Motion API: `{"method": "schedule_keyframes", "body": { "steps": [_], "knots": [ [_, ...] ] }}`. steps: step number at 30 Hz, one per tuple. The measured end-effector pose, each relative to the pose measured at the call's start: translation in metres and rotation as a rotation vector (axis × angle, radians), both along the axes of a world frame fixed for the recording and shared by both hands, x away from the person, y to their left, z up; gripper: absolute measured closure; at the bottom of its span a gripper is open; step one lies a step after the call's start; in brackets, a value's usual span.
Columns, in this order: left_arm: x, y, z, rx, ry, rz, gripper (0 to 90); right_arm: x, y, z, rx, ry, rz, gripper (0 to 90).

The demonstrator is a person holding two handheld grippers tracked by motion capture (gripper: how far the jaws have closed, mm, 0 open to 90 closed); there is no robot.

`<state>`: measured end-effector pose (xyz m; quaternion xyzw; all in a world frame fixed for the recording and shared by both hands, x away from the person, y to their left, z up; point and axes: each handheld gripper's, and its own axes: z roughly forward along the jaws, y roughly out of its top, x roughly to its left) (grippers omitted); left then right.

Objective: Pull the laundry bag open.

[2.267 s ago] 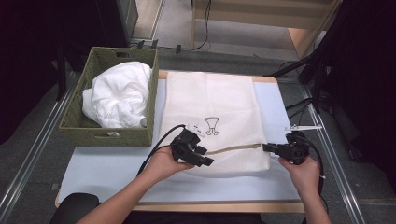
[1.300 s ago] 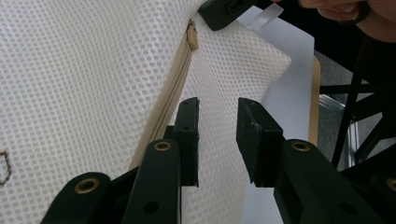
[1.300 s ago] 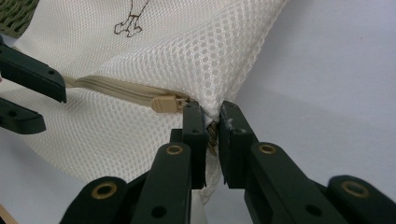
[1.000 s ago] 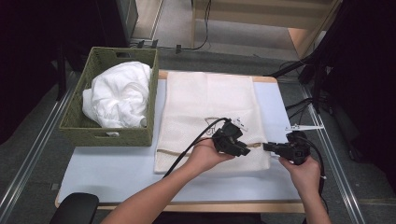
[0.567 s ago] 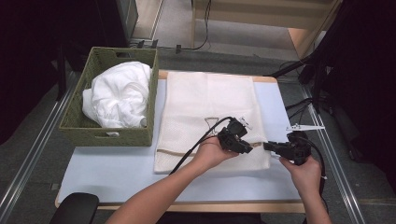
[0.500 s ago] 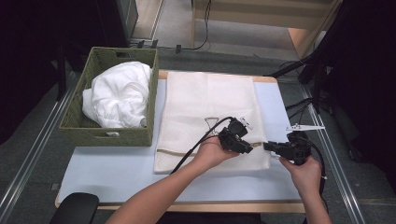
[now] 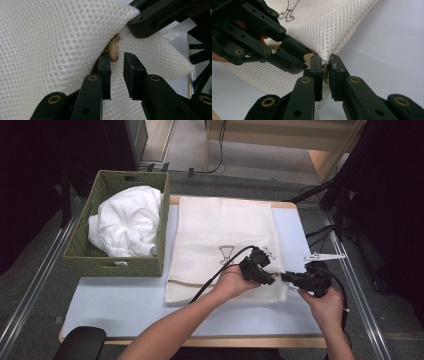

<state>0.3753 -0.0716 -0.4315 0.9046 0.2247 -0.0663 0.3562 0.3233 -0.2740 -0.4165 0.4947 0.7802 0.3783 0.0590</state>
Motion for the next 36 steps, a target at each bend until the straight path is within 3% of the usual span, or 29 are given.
{"method": "schedule_keyframes", "body": {
  "steps": [11, 13, 27, 30, 32, 33, 34, 35, 36],
  "knots": [
    [0.005, -0.009, 0.004, 0.007, 0.033, 0.018, 85.3, -0.001, 0.001, 0.001, -0.004, 0.001, 0.0, 84.0],
    [0.008, -0.006, 0.003, 0.002, 0.056, 0.026, 87.4, 0.0, 0.0, 0.0, -0.003, 0.004, 0.002, 84.0],
    [0.007, 0.004, 0.0, -0.023, 0.061, 0.035, 88.3, 0.001, 0.002, 0.001, 0.001, 0.01, 0.0, 85.0],
    [0.008, 0.003, 0.0, -0.011, 0.06, 0.05, 88.5, 0.003, 0.005, 0.002, -0.024, 0.008, 0.003, 85.6],
    [0.009, 0.005, -0.002, 0.062, 0.023, 0.078, 88.7, 0.003, 0.006, 0.003, -0.055, 0.002, -0.019, 85.9],
    [0.009, 0.005, -0.002, 0.062, 0.023, 0.078, 88.7, 0.003, 0.006, 0.003, -0.055, 0.002, -0.019, 85.9],
    [0.013, 0.009, -0.006, 0.06, 0.059, 0.102, 88.7, 0.002, 0.003, 0.005, -0.07, -0.006, -0.038, 86.0],
    [0.018, 0.02, -0.006, -0.002, 0.11, 0.113, 88.6, 0.002, -0.007, 0.005, -0.031, -0.003, -0.067, 85.8],
    [0.016, 0.021, -0.004, 0.01, 0.089, 0.099, 88.5, 0.003, -0.01, 0.003, -0.007, 0.0, -0.071, 85.7]
  ]
}}
